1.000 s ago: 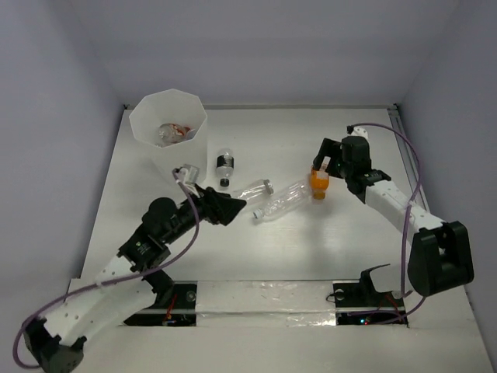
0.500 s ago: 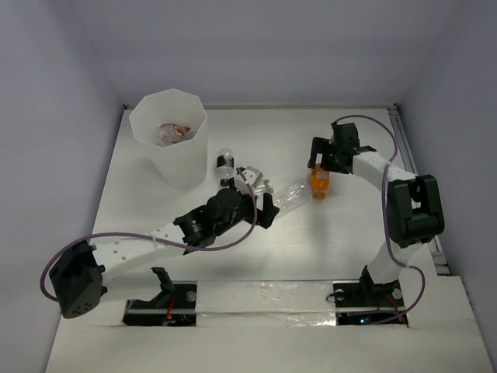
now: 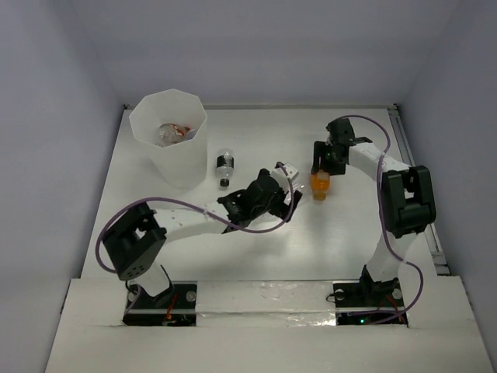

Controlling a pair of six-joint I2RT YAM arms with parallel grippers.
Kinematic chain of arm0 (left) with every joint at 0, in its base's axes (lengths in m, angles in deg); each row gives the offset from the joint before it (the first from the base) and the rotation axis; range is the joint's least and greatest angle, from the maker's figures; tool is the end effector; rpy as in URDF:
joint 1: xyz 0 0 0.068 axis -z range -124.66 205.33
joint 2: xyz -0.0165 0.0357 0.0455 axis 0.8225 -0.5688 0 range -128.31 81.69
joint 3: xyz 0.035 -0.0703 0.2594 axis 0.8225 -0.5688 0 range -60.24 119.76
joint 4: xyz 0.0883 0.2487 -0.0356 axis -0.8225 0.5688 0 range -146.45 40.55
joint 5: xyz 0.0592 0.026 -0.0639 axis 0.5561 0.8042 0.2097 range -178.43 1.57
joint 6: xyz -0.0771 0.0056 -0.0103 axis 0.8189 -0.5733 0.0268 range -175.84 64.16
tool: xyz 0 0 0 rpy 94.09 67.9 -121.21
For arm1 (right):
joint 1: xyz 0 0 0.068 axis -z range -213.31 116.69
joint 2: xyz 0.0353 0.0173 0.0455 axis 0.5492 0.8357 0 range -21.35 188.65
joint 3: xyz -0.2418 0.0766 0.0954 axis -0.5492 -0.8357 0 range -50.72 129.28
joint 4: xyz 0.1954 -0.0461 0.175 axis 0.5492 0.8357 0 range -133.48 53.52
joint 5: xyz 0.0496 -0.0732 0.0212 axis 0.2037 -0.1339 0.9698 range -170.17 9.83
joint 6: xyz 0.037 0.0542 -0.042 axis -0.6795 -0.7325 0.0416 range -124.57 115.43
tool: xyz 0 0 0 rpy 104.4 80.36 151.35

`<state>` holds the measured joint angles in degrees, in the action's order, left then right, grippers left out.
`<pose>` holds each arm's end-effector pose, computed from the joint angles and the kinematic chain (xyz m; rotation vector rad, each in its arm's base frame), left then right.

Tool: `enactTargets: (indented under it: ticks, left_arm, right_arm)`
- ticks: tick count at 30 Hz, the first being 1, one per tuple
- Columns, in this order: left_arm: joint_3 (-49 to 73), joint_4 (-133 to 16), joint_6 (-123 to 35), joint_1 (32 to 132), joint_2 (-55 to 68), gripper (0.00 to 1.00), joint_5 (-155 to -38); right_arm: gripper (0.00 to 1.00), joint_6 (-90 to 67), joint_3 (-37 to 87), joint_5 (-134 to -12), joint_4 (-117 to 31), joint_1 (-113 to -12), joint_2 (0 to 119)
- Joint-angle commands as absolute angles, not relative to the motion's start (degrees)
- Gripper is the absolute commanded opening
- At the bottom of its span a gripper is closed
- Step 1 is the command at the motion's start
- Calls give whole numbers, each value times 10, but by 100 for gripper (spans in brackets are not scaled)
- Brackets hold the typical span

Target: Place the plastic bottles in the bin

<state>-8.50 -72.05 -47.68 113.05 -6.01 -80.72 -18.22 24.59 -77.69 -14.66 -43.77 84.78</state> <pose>0.2097 -0.3151 0.2283 0.7432 1.8308 -0.6351 0.4021 0.0771 0.1674 0.0578 2.6243 0.2042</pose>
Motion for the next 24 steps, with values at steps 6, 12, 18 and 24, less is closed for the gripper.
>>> enactTargets:
  ticks: [6,12,18,24]
  left_arm:
    - [14,-724,-507,1133,-142,89,-813]
    - [63,-710,-555,1126,-191,91,-822]
    - [119,-687,-581,1109,-261,91,-869]
    - [189,-647,-602,1104,-326,92,-854]
  right_arm:
    - [61,-206,197,-895,-177,-433,720]
    - [59,-238,120,-953,-230,-423,569]
    - [59,-260,55,-993,-259,-423,456]
    - [58,-268,37,-996,-259,-423,334]
